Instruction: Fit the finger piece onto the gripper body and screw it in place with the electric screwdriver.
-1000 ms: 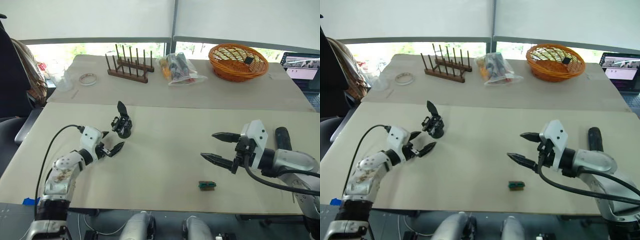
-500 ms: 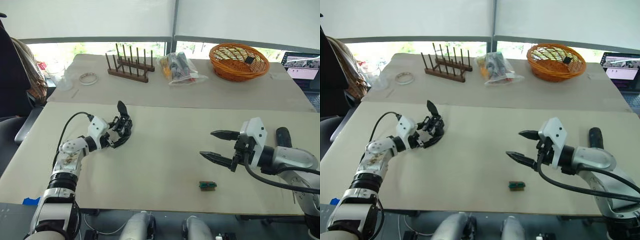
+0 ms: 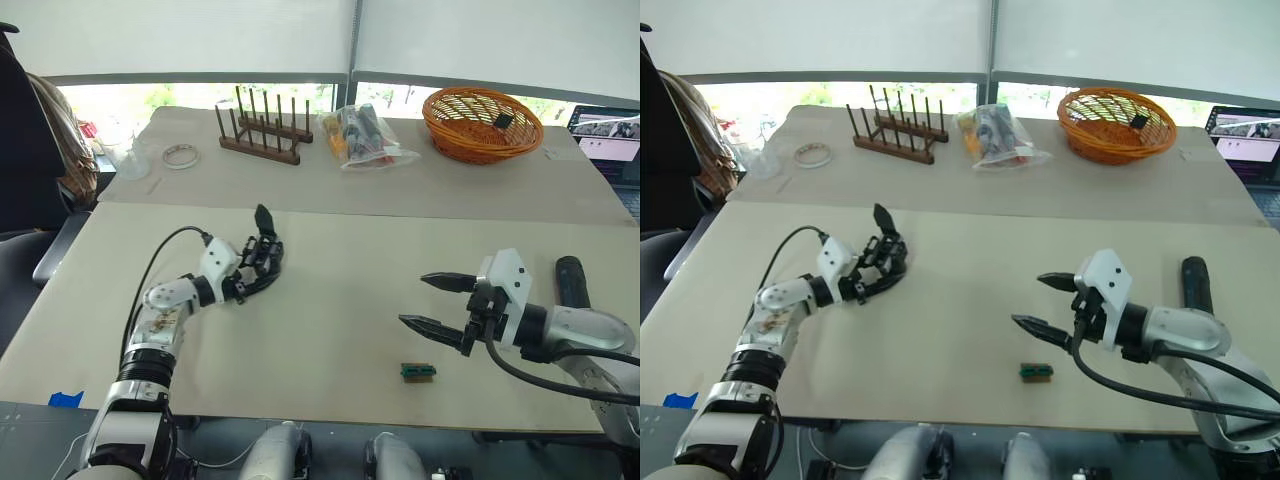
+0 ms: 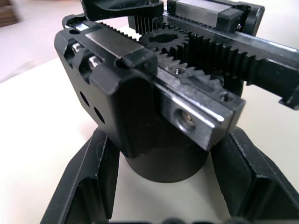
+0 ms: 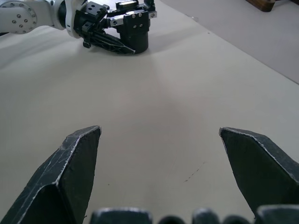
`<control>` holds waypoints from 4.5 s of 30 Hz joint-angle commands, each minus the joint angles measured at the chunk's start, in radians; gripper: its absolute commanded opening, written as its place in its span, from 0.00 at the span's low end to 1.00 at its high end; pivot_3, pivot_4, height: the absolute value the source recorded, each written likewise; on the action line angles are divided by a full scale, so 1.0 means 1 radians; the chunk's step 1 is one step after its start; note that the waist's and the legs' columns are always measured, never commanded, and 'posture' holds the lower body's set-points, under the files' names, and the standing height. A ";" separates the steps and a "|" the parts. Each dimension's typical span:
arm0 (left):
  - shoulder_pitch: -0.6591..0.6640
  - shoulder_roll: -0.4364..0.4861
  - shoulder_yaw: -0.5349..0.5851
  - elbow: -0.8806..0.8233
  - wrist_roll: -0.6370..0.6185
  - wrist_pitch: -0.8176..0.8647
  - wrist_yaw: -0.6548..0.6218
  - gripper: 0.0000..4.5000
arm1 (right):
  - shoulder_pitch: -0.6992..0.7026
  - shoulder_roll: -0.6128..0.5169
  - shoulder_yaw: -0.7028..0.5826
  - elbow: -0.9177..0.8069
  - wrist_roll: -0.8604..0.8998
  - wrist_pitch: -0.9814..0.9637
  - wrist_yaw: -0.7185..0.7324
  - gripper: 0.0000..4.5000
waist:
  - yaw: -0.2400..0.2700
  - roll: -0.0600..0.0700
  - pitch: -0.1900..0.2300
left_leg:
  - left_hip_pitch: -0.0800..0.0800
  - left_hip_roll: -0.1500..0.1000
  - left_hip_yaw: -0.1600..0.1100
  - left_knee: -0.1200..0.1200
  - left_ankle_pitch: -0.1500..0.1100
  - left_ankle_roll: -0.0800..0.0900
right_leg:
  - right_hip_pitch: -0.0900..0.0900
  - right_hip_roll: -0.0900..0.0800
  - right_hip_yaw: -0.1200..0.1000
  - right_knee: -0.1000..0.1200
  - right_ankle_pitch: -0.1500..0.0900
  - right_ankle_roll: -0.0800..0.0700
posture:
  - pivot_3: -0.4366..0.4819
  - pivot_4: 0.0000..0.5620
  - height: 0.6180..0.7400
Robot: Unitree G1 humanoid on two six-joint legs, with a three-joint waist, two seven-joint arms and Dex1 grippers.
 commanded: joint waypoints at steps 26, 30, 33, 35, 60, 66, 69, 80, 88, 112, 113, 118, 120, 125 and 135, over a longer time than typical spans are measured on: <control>-0.023 -0.298 -0.290 -0.276 0.195 0.362 0.387 0.99 | 0.187 -0.007 -0.215 -0.134 0.053 0.027 -0.107 1.00 | 0.002 0.000 0.000 | -0.002 0.001 -0.001 0.001 0.001 0.003 | 0.000 0.000 0.001 0.000 0.000 0.000 | 0.48 0.27 1.00; -0.116 -0.206 -0.286 -0.083 0.129 0.098 0.113 0.99 | 0.172 -0.008 -0.209 -0.122 0.045 0.020 -0.107 1.00 | 0.000 0.000 0.000 | -0.002 0.001 0.000 0.001 0.002 0.003 | -0.001 0.001 0.001 0.000 0.000 0.000 | 0.48 0.27 1.00; -0.200 -0.198 -0.265 0.119 0.109 -0.059 0.008 0.99 | 0.154 -0.003 -0.196 -0.122 0.042 0.021 -0.116 1.00 | 0.002 0.000 0.000 | -0.002 0.001 0.000 0.001 0.002 0.003 | -0.001 0.001 0.001 0.000 0.000 0.000 | 0.48 0.27 1.00; -0.265 -0.212 -0.241 0.246 0.098 -0.114 -0.031 0.99 | 0.148 0.000 -0.192 -0.129 0.044 0.025 -0.123 1.00 | 0.006 0.000 0.000 | -0.003 0.000 0.000 0.003 0.002 0.003 | -0.001 0.001 0.000 0.000 0.000 0.000 | 0.48 0.27 1.00; -0.269 -0.443 -0.222 0.199 0.106 -0.123 -0.028 0.58 | 0.270 0.017 -0.257 -0.207 0.060 0.030 -0.165 1.00 | 0.007 0.000 0.000 | -0.009 0.000 -0.002 0.014 -0.001 0.009 | 0.000 0.000 -0.002 0.000 0.002 0.003 | 0.48 0.27 1.00; -0.251 -0.475 -0.268 0.180 0.195 -0.047 0.123 0.58 | 0.286 0.012 -0.277 -0.216 0.065 0.032 -0.165 1.00 | 0.003 0.000 0.000 | -0.009 0.000 -0.001 0.013 -0.002 0.010 | -0.001 0.001 0.000 0.000 0.002 0.003 | 0.48 0.27 1.00; -0.242 -0.469 -0.287 0.179 0.213 -0.027 0.134 0.58 | 0.296 0.013 -0.278 -0.220 0.064 0.029 -0.169 1.00 | 0.003 0.000 0.000 | -0.008 0.001 -0.001 0.013 -0.002 0.010 | -0.001 0.001 0.000 0.000 0.002 0.003 | 0.48 0.27 1.00; -0.146 -0.323 -0.311 -0.006 0.166 0.041 -0.045 0.99 | 0.307 0.007 -0.282 -0.237 0.080 0.038 -0.177 1.00 | 0.001 0.001 0.000 | -0.007 0.001 -0.001 0.013 -0.002 0.010 | 0.000 0.001 0.001 0.000 0.002 0.003 | 0.48 0.27 1.00; -0.190 -0.059 -0.243 -0.172 -0.004 0.170 -0.349 0.99 | 0.300 -0.108 -0.457 -0.194 0.206 0.211 -0.149 1.00 | 0.000 0.001 -0.001 | -0.007 0.001 -0.001 0.013 -0.002 0.009 | -0.001 0.001 0.000 0.000 0.002 0.003 | 0.48 0.27 1.00; -0.270 0.251 -0.064 -0.809 -0.528 0.753 -0.413 0.99 | -0.755 -0.375 0.581 0.859 -0.281 0.526 0.158 1.00 | -0.036 0.008 0.000 | -0.008 0.001 0.001 0.013 0.000 0.009 | -0.001 0.002 0.001 -0.001 0.001 0.003 | 0.48 0.27 1.00; -0.267 0.254 -0.063 -0.814 -0.529 0.748 -0.411 0.99 | -0.774 -0.364 0.608 0.879 -0.304 0.515 0.186 1.00 | -0.034 0.008 0.000 | -0.008 0.001 0.001 0.012 0.000 0.009 | -0.001 0.002 0.001 -0.001 0.001 0.003 | 0.48 0.27 1.00; -0.264 0.260 -0.067 -0.820 -0.528 0.731 -0.400 0.99 | -0.833 -0.315 0.711 0.967 -0.415 0.455 0.298 1.00 | -0.032 0.008 0.000 | -0.008 0.000 0.001 0.013 0.000 0.009 | -0.001 0.003 0.001 -0.001 0.000 0.003 | 0.48 0.27 1.00; -0.264 0.261 -0.071 -0.819 -0.522 0.723 -0.399 0.99 | -0.847 -0.297 0.731 0.997 -0.449 0.435 0.327 1.00 | -0.033 0.008 0.000 | -0.008 0.000 0.001 0.014 0.000 0.009 | 0.000 0.003 0.001 -0.001 0.000 0.004 | 0.48 0.27 1.00; -0.267 0.260 -0.081 -0.814 -0.506 0.713 -0.385 1.00 | -0.843 -0.275 0.736 0.998 -0.486 0.435 0.383 0.80 | -0.034 0.008 0.000 | -0.007 0.001 0.001 0.013 0.000 0.009 | 0.000 0.003 0.000 -0.001 0.000 0.004 | 0.48 0.27 1.00; -0.291 0.178 -0.056 -0.683 -0.442 0.729 -0.189 1.00 | -0.686 -0.374 0.504 0.837 -0.513 0.024 0.373 0.25 | -0.030 0.009 0.000 | -0.006 0.000 0.001 0.013 0.000 0.008 | 0.000 0.003 0.000 0.000 0.000 0.004 | 0.48 0.27 1.00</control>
